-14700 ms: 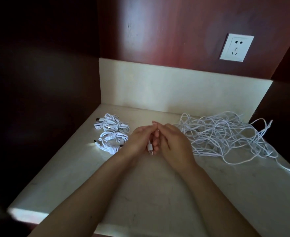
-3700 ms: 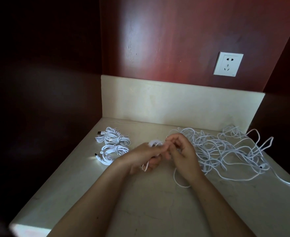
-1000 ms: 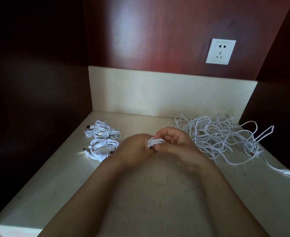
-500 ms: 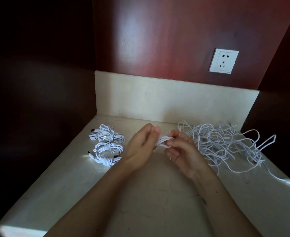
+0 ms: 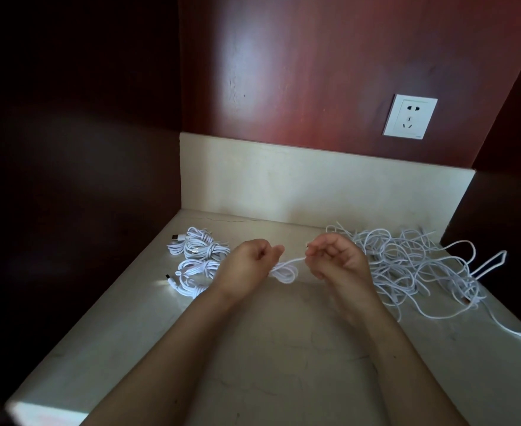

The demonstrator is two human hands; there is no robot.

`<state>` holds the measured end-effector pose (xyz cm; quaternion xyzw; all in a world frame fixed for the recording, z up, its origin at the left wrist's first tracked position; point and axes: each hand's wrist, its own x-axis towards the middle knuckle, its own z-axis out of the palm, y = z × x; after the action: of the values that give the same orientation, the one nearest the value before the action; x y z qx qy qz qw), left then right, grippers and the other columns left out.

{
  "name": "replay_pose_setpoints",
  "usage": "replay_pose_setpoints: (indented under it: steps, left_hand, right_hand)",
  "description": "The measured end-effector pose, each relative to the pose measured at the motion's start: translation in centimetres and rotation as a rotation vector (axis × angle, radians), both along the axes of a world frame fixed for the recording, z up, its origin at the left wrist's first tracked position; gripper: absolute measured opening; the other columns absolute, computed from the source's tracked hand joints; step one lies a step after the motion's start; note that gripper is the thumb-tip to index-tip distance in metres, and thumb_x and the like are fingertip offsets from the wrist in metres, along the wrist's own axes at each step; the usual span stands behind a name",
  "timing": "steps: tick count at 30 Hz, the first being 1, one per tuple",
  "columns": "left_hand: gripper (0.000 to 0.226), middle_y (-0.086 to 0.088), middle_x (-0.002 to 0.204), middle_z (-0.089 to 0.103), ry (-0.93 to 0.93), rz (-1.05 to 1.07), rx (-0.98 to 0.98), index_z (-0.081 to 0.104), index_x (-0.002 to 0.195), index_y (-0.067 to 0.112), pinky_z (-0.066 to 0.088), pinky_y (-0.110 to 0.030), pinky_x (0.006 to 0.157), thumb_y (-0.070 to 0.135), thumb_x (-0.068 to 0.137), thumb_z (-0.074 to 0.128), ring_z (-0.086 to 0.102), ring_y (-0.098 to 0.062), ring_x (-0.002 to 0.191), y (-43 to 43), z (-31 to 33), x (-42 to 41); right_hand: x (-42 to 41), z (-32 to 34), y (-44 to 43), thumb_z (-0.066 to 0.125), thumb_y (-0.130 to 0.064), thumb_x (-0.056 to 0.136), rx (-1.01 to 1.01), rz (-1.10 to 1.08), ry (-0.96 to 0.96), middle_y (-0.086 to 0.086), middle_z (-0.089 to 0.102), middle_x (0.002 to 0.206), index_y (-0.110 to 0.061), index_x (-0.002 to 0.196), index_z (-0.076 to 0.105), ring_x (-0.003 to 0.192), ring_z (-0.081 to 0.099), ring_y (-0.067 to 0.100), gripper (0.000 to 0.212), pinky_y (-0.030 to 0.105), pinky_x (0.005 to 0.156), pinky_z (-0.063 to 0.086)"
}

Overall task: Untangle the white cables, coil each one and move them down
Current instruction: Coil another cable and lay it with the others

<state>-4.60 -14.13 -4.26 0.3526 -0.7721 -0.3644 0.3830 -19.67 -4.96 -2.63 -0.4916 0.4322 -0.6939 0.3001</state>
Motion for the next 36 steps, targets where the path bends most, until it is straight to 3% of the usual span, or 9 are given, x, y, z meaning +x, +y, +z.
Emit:
replay_pose_setpoints:
  steps: [4, 9, 13, 16, 22, 26, 31, 33, 36]
  left_hand:
    - [0.048, 0.012, 0.048, 0.035, 0.014, -0.173, 0.056, 0.04, 0.053, 0.022, 0.029, -0.025, 0.051, 0.027, 0.097, 0.057, 0.031, -0.007, 0.05, 0.7, 0.4, -0.3]
    - [0.044, 0.008, 0.048, 0.036, 0.287, -0.194, 0.132, 0.041, 0.057, 0.016, 0.029, -0.018, 0.046, 0.015, 0.1, 0.051, 0.031, -0.005, 0.045, 2.2, 1.7, -1.0]
    - [0.044, 0.006, 0.053, 0.035, 0.416, -0.052, 0.154, 0.038, 0.058, 0.019, 0.036, -0.02, 0.052, 0.02, 0.1, 0.053, 0.034, -0.006, 0.05, 1.7, 2.0, -0.7]
    - [0.044, 0.012, 0.052, 0.036, 0.404, 0.065, 0.035, 0.038, 0.057, 0.024, 0.036, -0.032, 0.06, 0.035, 0.096, 0.053, 0.035, -0.01, 0.055, 0.8, 1.6, -0.1]
    - [0.037, 0.001, 0.057, 0.051, 0.071, 0.265, -0.223, 0.042, 0.071, 0.018, 0.042, -0.039, 0.061, 0.041, 0.101, 0.045, 0.053, -0.026, 0.063, 1.0, 1.3, 0.4]
    - [0.033, 0.001, 0.063, 0.056, -0.087, 0.249, -0.261, 0.042, 0.074, 0.023, 0.039, -0.036, 0.062, 0.044, 0.099, 0.045, 0.055, -0.025, 0.069, 1.8, 1.6, 0.0]
    - [0.035, 0.003, 0.056, 0.055, -0.183, 0.085, -0.246, 0.041, 0.065, 0.025, 0.031, -0.028, 0.056, 0.038, 0.094, 0.057, 0.045, -0.007, 0.054, 2.1, 1.3, -0.3]
    - [0.036, 0.006, 0.069, 0.064, -0.092, -0.027, -0.177, 0.042, 0.065, 0.022, 0.032, -0.025, 0.055, 0.033, 0.097, 0.055, 0.045, 0.003, 0.051, 2.3, 1.2, -0.2]
    - [0.036, 0.006, 0.054, 0.056, 0.182, -0.209, 0.026, 0.049, 0.068, 0.018, 0.039, -0.022, 0.055, 0.03, 0.102, 0.047, 0.047, -0.001, 0.053, 3.0, 1.5, -0.5]
  right_hand:
    - [-0.1, -0.2, -0.3, 0.065, 0.017, 0.075, -0.007, -0.045, -0.03, 0.003, 0.064, 0.071, -0.009, 0.077, 0.061, 0.05, 0.047, 0.011, 0.026, 0.02, 0.048, 0.04]
    - [0.4, -1.1, -0.8, 0.063, 0.009, 0.082, 0.088, -0.151, 0.184, 0.008, 0.067, 0.081, -0.002, 0.085, 0.066, 0.058, 0.059, 0.0, 0.012, 0.011, 0.053, 0.043]
    - [1.2, -2.3, -1.2, 0.062, -0.006, 0.089, 0.129, -0.162, 0.518, -0.016, 0.068, 0.074, -0.009, 0.093, 0.074, 0.072, 0.061, -0.004, 0.013, 0.015, 0.068, 0.045]
    - [2.1, -2.6, -0.8, 0.056, -0.038, 0.093, 0.203, -0.165, 0.801, -0.01, 0.07, 0.082, -0.024, 0.094, 0.072, 0.078, 0.063, 0.003, 0.022, 0.027, 0.074, 0.047]
    - [3.2, -1.5, 0.6, 0.047, -0.04, 0.095, 0.091, -0.167, 1.206, -0.005, 0.044, 0.057, -0.023, 0.071, 0.046, 0.059, 0.043, 0.011, 0.03, 0.031, 0.055, 0.033]
    - [2.5, -0.5, 1.2, 0.047, -0.046, 0.084, 0.043, -0.213, 0.949, -0.008, 0.061, 0.066, -0.025, 0.079, 0.061, 0.062, 0.057, 0.008, 0.025, 0.03, 0.061, 0.046]
    - [1.4, 0.3, 0.9, 0.069, -0.044, 0.077, 0.034, -0.272, 0.618, -0.012, 0.064, 0.065, -0.025, 0.069, 0.065, 0.057, 0.055, 0.006, 0.021, 0.031, 0.057, 0.044]
    - [1.0, 0.6, 0.7, 0.08, -0.028, 0.078, 0.031, -0.227, 0.492, 0.003, 0.062, 0.062, -0.02, 0.068, 0.066, 0.054, 0.051, 0.013, 0.019, 0.028, 0.053, 0.042]
    - [0.9, 0.8, 0.6, 0.076, -0.009, 0.081, 0.044, -0.121, 0.32, 0.009, 0.062, 0.06, -0.007, 0.071, 0.066, 0.055, 0.055, 0.015, 0.014, 0.022, 0.053, 0.044]
